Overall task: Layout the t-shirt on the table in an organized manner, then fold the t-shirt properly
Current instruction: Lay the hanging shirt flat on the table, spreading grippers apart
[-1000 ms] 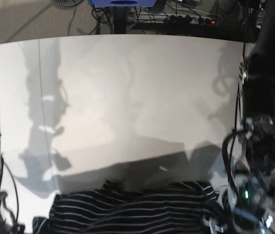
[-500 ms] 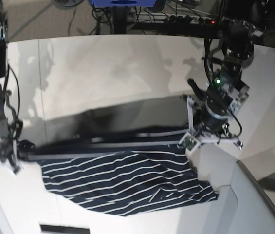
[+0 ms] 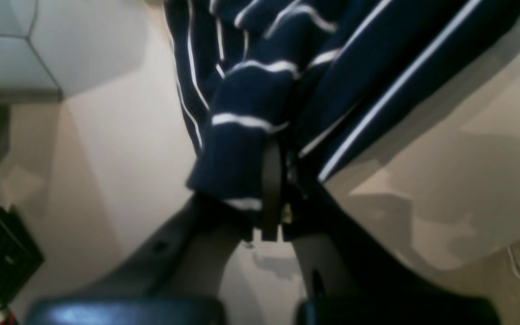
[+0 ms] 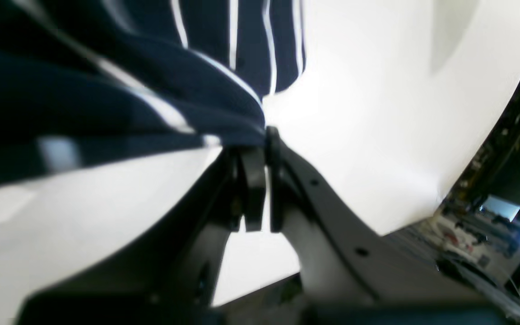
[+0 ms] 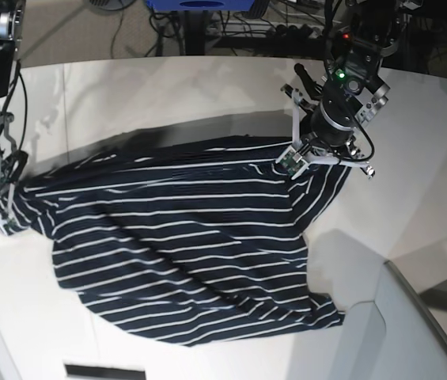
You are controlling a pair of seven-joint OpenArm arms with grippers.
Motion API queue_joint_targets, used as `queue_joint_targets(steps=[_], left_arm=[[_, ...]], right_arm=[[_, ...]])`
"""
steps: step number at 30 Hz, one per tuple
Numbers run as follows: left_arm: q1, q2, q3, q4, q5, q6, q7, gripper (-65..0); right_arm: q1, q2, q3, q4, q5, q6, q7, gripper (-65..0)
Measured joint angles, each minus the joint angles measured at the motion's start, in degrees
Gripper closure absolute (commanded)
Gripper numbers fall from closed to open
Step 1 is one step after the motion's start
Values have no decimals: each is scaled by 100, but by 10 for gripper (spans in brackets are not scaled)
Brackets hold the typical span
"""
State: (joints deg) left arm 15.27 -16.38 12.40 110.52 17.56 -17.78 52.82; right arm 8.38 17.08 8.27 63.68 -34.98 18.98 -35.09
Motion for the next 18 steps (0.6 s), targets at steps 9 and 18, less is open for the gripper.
queue_joint_targets(steps=[9, 18], left_arm=[[42, -42, 608, 0, 140, 70, 920, -151], [435, -310, 811, 103, 236, 109, 1368, -558]], right_arm=[[44, -59, 42, 0, -109, -103, -269, -602], [-131, -328, 1351, 1690, 63, -221, -400, -606]])
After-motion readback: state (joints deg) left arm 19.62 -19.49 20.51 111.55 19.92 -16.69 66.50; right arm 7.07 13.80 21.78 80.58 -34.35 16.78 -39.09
